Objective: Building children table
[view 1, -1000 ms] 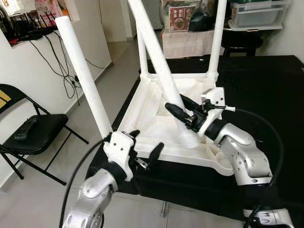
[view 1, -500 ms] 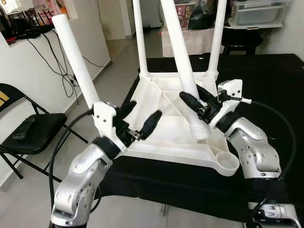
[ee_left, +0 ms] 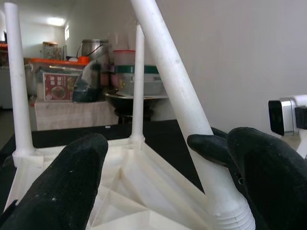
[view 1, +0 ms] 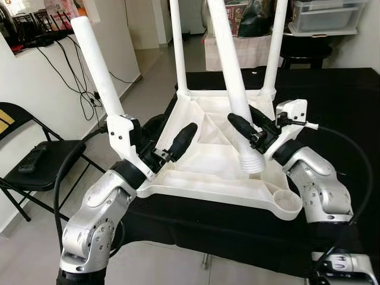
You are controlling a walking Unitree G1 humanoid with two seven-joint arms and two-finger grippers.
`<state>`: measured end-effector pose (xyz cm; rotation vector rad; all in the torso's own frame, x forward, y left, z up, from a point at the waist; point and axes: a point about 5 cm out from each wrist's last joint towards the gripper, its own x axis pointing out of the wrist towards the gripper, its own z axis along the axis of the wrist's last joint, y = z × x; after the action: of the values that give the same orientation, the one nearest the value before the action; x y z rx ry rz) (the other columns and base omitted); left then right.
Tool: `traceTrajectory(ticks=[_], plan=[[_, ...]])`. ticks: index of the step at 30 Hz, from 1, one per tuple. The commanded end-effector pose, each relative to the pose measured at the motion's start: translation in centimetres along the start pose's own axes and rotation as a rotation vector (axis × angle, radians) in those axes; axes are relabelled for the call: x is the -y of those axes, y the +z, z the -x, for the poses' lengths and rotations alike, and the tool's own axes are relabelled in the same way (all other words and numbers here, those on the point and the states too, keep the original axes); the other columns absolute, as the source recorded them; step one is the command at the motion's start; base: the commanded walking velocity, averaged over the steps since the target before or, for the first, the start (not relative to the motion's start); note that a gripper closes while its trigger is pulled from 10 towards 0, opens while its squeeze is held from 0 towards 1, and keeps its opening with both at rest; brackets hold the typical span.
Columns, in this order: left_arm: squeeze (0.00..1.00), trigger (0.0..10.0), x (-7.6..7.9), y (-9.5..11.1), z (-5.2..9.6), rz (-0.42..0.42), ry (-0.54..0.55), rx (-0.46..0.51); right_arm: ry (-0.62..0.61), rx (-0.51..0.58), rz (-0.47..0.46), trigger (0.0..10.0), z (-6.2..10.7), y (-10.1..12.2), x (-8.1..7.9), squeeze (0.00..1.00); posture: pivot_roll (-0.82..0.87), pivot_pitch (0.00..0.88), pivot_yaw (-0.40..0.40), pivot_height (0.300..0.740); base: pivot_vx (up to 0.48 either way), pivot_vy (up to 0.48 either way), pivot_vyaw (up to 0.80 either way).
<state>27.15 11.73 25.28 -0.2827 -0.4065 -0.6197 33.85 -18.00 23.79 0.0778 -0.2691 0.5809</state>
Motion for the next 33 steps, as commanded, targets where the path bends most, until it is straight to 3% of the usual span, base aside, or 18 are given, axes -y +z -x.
traceTrajectory(ticks=[1, 5, 6, 7, 8, 13, 20, 29, 33], plan=[[1.0, 10.0, -0.7, 0.1, 0.2, 0.004, 0.038, -0.004, 0.032, 0.056, 0.013, 10.0, -0.3, 1.1, -0.2, 0.0, -0.15, 0.022, 0.08, 0.74, 0.0, 0.0, 0.0], [1.0, 10.0, -1.3, 0.5, -0.1, 0.046, 0.091, 0.026, 0.124, 0.083, 0.029, 10.0, 0.0, 1.5, -1.1, 0.0, -0.15, 0.025, 0.086, 0.74, 0.0, 0.0, 0.0], [0.11, 10.0, -1.4, 0.7, -0.1, 0.057, 0.099, 0.036, 0.139, 0.087, 0.03, 10.0, 0.2, 1.6, -1.2, 0.0, -0.15, 0.026, 0.087, 0.74, 0.0, 0.0, 0.0], [0.11, 10.0, -1.5, 0.8, -0.2, 0.064, 0.104, 0.042, 0.146, 0.088, 0.031, 10.0, 0.2, 1.6, -1.2, 0.0, -0.15, 0.026, 0.087, 0.74, 0.0, 0.0, 0.0], [0.0, 10.0, -1.6, 1.0, -0.2, 0.078, 0.103, 0.055, 0.158, 0.08, 0.044, 10.0, 0.4, 1.6, -1.2, 0.0, -0.15, 0.026, 0.087, 0.74, 0.0, 0.0, 0.0], [0.0, 10.0, -1.8, 2.1, -0.5, 0.126, 0.094, 0.112, 0.211, 0.045, 0.088, 10.0, 0.7, 1.1, -1.6, 0.0, -0.15, 0.027, 0.091, 0.74, 0.0, 0.0, 0.0], [0.0, 10.0, -1.4, 2.2, -1.4, 0.108, 0.055, 0.1, 0.334, -0.004, 0.111, 10.0, 1.0, 0.3, -3.3, 0.0, -0.15, 0.026, 0.092, 0.74, 0.0, 0.0, 0.0], [0.0, 10.0, -1.4, 2.3, -2.0, 0.103, 0.069, 0.107, 0.41, -0.002, 0.104, 10.0, 1.5, 0.5, -3.8, 0.0, -0.15, 0.025, 0.092, 0.74, 0.0, 0.0, 0.0], [0.0, 10.0, -1.6, 2.3, -2.3, 0.095, 0.077, 0.107, 0.491, -0.027, 0.145, 10.0, 1.8, 0.6, -4.6, 0.0, -0.16, 0.024, 0.093, 0.74, 0.0, 0.0, 0.0]])
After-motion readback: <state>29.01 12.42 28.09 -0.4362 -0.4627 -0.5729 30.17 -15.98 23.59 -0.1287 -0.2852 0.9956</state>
